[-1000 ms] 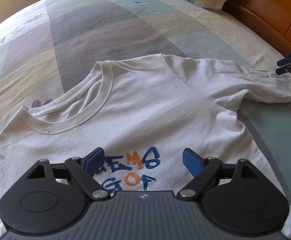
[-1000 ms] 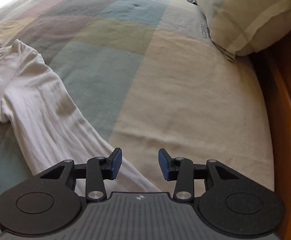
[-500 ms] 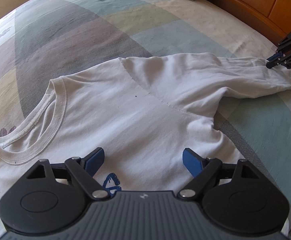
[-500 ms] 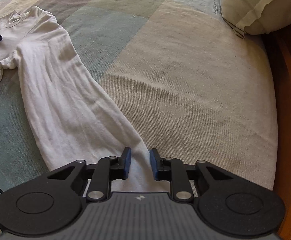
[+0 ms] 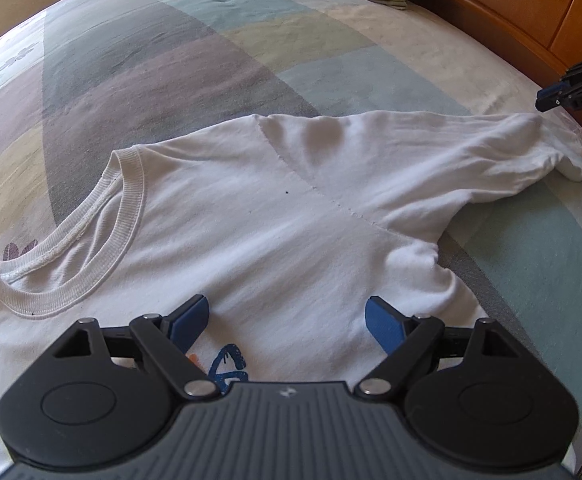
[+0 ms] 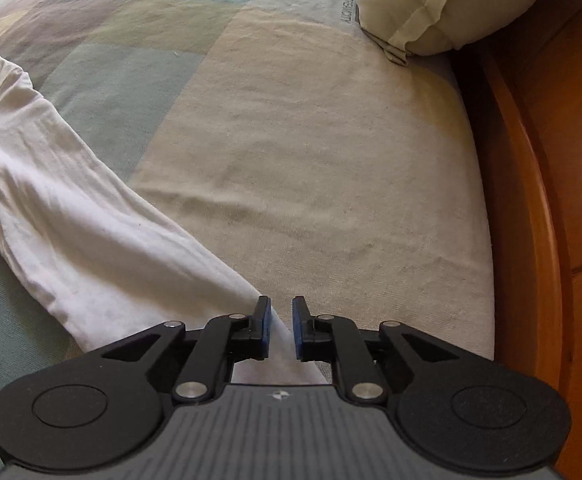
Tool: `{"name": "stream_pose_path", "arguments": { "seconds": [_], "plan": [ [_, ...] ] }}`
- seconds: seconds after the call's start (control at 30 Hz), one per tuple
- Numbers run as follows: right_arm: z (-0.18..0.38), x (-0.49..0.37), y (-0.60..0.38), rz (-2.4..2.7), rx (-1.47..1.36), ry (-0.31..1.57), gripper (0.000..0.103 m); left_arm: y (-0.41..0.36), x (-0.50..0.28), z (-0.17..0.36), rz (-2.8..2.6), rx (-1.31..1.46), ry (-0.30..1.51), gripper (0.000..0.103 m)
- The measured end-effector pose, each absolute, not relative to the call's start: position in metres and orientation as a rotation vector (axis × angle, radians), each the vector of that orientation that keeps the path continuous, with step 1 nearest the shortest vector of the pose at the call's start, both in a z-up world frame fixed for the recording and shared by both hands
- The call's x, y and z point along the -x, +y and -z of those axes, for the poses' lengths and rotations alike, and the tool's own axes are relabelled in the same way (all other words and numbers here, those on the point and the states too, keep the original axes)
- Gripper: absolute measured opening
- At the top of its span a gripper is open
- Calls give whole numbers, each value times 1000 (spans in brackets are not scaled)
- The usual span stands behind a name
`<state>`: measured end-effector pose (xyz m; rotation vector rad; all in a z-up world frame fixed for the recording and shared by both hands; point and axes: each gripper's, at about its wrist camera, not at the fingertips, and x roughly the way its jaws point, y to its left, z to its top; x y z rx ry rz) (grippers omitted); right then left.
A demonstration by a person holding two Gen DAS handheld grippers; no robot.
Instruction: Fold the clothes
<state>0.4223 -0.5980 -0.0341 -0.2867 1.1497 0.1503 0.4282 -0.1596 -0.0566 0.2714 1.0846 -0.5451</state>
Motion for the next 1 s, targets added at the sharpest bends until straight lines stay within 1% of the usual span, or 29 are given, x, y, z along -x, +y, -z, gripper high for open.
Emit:
{"name": "stream_pose_path", "arguments": {
  "seconds": [0.03,0.07,0.1,0.13,0.23,0.33,0.47,0.57,0.63,0.73,0.8,0.87,0.93,0.97,1.0],
  "plan": [
    [28,-423,-594,-169,260,1122,27,-159,-428,57,541,-268,1085,85],
    [23,-426,-589,-197,236,1094,37,-159,-428,57,538,-264,1085,85],
    [20,-429,-583,-226,219,1073,45,-158,-428,57,534,-261,1085,85],
    [20,-434,-573,-257,220,1065,48,-158,-427,56,531,-257,1085,85],
    [25,-445,-543,-303,269,1054,49,-155,-425,54,524,-247,1079,85],
    [27,-436,-543,-228,236,1054,49,-149,-424,54,517,-235,1084,85],
    [27,-390,-588,28,53,1088,49,-143,-424,56,507,-222,1096,85],
    [26,-341,-633,275,-124,1064,52,-142,-424,60,508,-225,1105,85],
    [36,-320,-657,374,-230,1048,54,-144,-425,61,515,-239,1107,85],
    [54,-295,-682,466,-390,1024,54,-149,-426,61,535,-268,1109,85],
    [61,-288,-682,488,-427,999,58,-153,-427,61,545,-287,1111,85],
    [62,-285,-674,488,-427,977,58,-157,-428,62,555,-307,1112,85],
    [61,-289,-668,462,-401,979,47,-160,-429,61,561,-320,1111,85],
    [59,-293,-666,439,-380,988,38,-161,-429,61,565,-323,1110,85],
    [56,-296,-667,414,-359,1001,19,-163,-429,61,569,-326,1108,85]
  ]
}}
